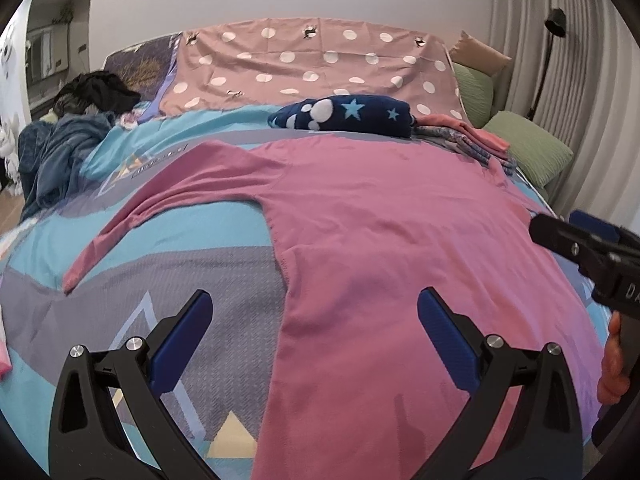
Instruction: Fold small clothes
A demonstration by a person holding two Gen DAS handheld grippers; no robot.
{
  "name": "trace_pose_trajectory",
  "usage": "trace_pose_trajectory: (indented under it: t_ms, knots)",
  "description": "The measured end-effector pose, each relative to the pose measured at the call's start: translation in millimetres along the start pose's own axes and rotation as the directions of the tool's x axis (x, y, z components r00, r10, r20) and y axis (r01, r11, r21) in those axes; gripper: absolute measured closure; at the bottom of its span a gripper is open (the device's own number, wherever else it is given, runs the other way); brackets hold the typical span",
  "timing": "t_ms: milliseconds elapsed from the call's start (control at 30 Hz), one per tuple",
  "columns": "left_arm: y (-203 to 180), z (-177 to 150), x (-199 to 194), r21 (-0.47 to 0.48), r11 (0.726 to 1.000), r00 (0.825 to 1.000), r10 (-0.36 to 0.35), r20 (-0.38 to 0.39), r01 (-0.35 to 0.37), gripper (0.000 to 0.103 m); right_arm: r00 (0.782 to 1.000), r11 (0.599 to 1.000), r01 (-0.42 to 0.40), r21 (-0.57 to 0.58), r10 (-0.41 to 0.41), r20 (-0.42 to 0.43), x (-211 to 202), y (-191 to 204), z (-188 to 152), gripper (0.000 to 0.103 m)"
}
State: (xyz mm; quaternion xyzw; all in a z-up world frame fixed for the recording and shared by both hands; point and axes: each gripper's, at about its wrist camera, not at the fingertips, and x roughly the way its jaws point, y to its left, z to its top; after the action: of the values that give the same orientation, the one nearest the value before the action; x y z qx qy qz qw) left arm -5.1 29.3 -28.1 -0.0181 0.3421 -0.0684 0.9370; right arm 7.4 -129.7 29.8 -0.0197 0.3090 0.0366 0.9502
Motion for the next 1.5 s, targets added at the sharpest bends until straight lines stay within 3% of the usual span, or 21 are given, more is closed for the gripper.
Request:
trace_pose_trajectory:
  t_ms: [233, 300, 400, 467, 567, 700, 800, 933, 1100, 1167, 1233, 1333, 1400, 1467, 1500]
  knots:
    - [18.8, -0.1, -1.7, -0.047, 0.999, 1.000, 0.005, 0.013, -0.004, 0.002, 0.999, 1.000, -0.015, -0.005, 0.015, -0.038, 8.9, 0.5, 0.6, 0.002]
    - [28.8, 1.7, -0.2, -0.074, 0.997, 1.000, 0.009, 0.007, -0.008, 0.008, 0.999, 1.000, -0.015, -0.007, 0.015, -0.044, 11.1, 0.7, 0.8, 0.002]
    - [52.4, 5.1, 4.1, -0.141, 0.990, 1.000, 0.003, -0.002, -0.004, 0.022, 0.998, 1.000, -0.011, -0.012, 0.010, -0.057, 15.1, 1.1, 0.5, 0.002]
    - [73.5, 6.9, 7.0, -0.197, 0.980, 1.000, -0.001, -0.004, 0.000, 0.042, 0.998, 1.000, -0.008, -0.015, 0.007, -0.066, 17.9, 1.0, -0.2, 0.002]
    - [123.2, 11.6, 15.2, -0.338, 0.941, 0.999, 0.017, -0.028, -0.025, 0.060, 0.997, 1.000, 0.002, -0.016, -0.003, -0.083, 23.3, -0.3, -0.6, 0.002]
    - [204.4, 13.7, 28.2, -0.523, 0.846, 0.995, 0.074, -0.071, -0.100, 0.063, 0.995, 1.000, 0.017, -0.015, -0.018, -0.098, 29.8, -2.9, 0.2, 0.002]
    - [262.0, 6.4, 41.0, -0.645, 0.753, 0.991, 0.081, -0.110, -0.134, 0.063, 0.993, 1.000, 0.028, -0.008, -0.029, -0.112, 36.4, -4.3, 0.5, 0.002]
    - [331.0, -17.5, 61.8, -0.817, 0.562, 0.991, 0.043, -0.126, -0.128, 0.063, 0.990, 0.999, 0.034, -0.013, -0.035, -0.136, 46.5, -2.3, 2.0, 0.002]
    - [381.1, -34.0, 82.3, -0.860, 0.472, 0.981, 0.069, -0.182, -0.193, 0.063, 0.987, 0.998, 0.051, -0.047, -0.058, -0.153, 60.5, 3.0, 7.3, 0.002]
    - [400.7, -40.6, 90.4, -0.890, 0.418, 0.984, 0.057, -0.172, -0.179, 0.063, 0.985, 0.997, 0.057, -0.052, -0.064, -0.159, 66.6, 5.7, 9.4, 0.002]
    - [417.1, -48.5, 102.7, -0.928, 0.340, 0.988, 0.021, -0.154, -0.152, 0.063, 0.984, 0.997, 0.053, -0.049, -0.060, -0.170, 73.1, 7.2, 10.8, 0.002]
    - [431.5, -58.6, 116.4, -0.957, 0.261, 0.991, -0.005, -0.134, -0.128, 0.063, 0.982, 0.998, 0.034, -0.045, -0.042, -0.186, 80.4, 11.3, 11.6, 0.002]
    - [436.7, -61.5, 119.3, -0.966, 0.233, 0.993, 0.014, -0.113, -0.113, 0.064, 0.981, 0.998, 0.025, -0.060, -0.036, -0.191, 83.5, 15.3, 11.5, 0.002]
    - [441.6, -60.6, 118.4, -0.969, 0.221, 0.994, 0.039, -0.100, -0.106, 0.100, 0.980, 0.997, 0.026, -0.079, -0.041, -0.193, 85.4, 18.3, 11.2, 0.002]
    - [442.3, -58.7, 117.3, -0.970, 0.224, 0.995, 0.041, -0.091, -0.098, 0.100, 0.980, 0.996, 0.029, -0.090, -0.046, -0.192, 85.9, 19.5, 10.9, 0.002]
